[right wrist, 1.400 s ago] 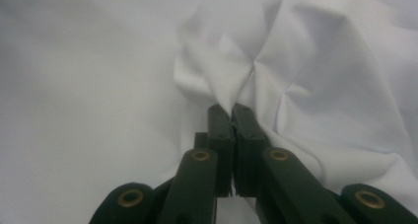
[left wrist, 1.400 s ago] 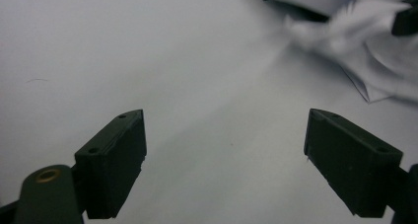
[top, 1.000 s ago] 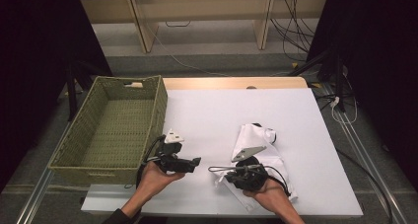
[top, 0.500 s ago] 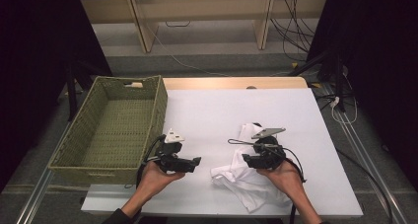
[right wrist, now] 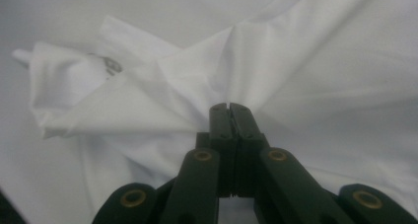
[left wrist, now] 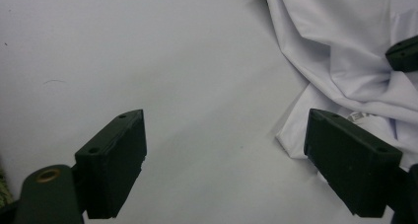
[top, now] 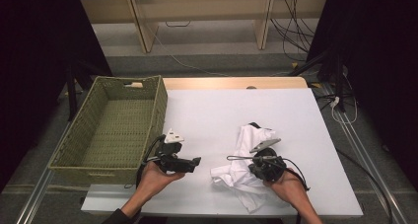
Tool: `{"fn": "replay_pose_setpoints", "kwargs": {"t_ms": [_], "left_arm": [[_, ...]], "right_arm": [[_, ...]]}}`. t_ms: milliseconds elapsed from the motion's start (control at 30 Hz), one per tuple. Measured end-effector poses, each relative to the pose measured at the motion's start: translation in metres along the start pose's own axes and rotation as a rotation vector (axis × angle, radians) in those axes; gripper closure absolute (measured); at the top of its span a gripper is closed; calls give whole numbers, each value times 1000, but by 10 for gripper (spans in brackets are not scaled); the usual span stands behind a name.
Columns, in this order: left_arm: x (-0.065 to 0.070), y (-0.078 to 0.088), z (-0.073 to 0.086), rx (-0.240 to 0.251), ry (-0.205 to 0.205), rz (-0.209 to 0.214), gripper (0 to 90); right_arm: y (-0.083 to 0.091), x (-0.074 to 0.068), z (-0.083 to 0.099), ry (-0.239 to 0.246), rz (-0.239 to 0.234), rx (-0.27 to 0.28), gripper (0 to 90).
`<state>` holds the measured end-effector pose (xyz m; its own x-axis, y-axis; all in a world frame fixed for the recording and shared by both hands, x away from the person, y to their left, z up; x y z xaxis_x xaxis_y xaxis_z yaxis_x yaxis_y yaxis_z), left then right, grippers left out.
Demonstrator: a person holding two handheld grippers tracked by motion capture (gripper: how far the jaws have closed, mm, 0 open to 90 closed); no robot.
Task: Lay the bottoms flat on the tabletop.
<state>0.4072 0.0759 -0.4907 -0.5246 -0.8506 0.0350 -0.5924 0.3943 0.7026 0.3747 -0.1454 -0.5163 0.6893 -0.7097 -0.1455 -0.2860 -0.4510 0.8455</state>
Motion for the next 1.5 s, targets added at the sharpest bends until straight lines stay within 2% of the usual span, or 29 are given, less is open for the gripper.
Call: {"fn": "replay_pose_setpoints", "kwargs": {"t_ms": [100, 167, 200, 233, 333, 367, 467, 500, 533, 567, 600, 767, 800, 900, 933, 967, 1067, 1133, 1233, 1300, 1400, 1500], "left_arm": [[0, 0, 0, -2, -4, 0, 161], [1, -1, 0, -3, -3, 0, 161], [1, -1, 0, -3, -3, 0, 161], [0, -1, 0, -4, -3, 0, 161], [-1, 0, 0, -2, -1, -1, 161], [-1, 0, 0, -2, -1, -1, 161], [0, 0, 0, -3, -2, -1, 161], [0, -1, 0, -4, -1, 0, 162], [0, -1, 0, -4, -1, 0, 161], [0, -1, 0, -6, -2, 0, 162], [1, -1, 0, -5, -3, 0, 162], [1, -2, 0, -9, -5, 0, 163], [1, -2, -1, -7, -4, -1, 163], [2, -2, -2, -5, -3, 1, 164], [2, -2, -3, -5, -3, 1, 164], [3, -1, -4, -1, -2, 2, 165], [5, -1, -7, 4, -5, 10, 169], [7, -1, -10, 6, -3, 16, 174], [13, -5, -14, -5, -6, 37, 182], [17, -10, -16, -17, -4, 41, 183], [23, -21, -18, -55, -1, 61, 181], [33, -33, -21, -76, 5, 85, 181]], "right_arm": [[4, -10, 0, 21, -28, 12, 900], [8, -12, -4, 26, -28, 31, 900], [14, -9, -8, 27, -2, 64, 900], [14, -9, -8, 27, -2, 64, 900], [33, 8, -10, -16, 47, 135, 900], [33, 8, -10, -16, 47, 135, 900], [46, 25, -4, -53, 86, 157, 899], [52, 36, 3, -77, 107, 166, 899], [52, 36, 3, -77, 107, 166, 899], [56, 45, 11, -106, 131, 167, 899], [56, 45, 11, -106, 131, 167, 899], [67, 65, 32, -161, 171, 170, 898], [68, 70, 39, -170, 183, 161, 898], [63, 77, 55, -210, 181, 126, 897], [61, 80, 60, -220, 183, 106, 897], [56, 87, 67, -230, 206, 69, 896], [52, 89, 70, -239, 200, 52, 893], [54, 88, 67, -236, 204, 61, 879], [61, 85, 59, -245, 198, 100, 658], [66, 82, 48, -242, 173, 160, 525], [72, 76, 32, -218, 151, 229, 463], [72, 68, 20, -186, 139, 243, 434]]}}
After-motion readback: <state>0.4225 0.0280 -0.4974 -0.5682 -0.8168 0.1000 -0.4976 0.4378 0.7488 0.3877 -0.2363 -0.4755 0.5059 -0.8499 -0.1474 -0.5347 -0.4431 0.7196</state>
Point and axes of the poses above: each handheld gripper's, and its own axes: y roughly backward along the jaws, z roughly out of its underside, x roughly to its right, the point moved 9 cm from there along -y, roughly forward along the jaws, and after that the axes turned 8 degrees about -z, right-handed, at the moved point
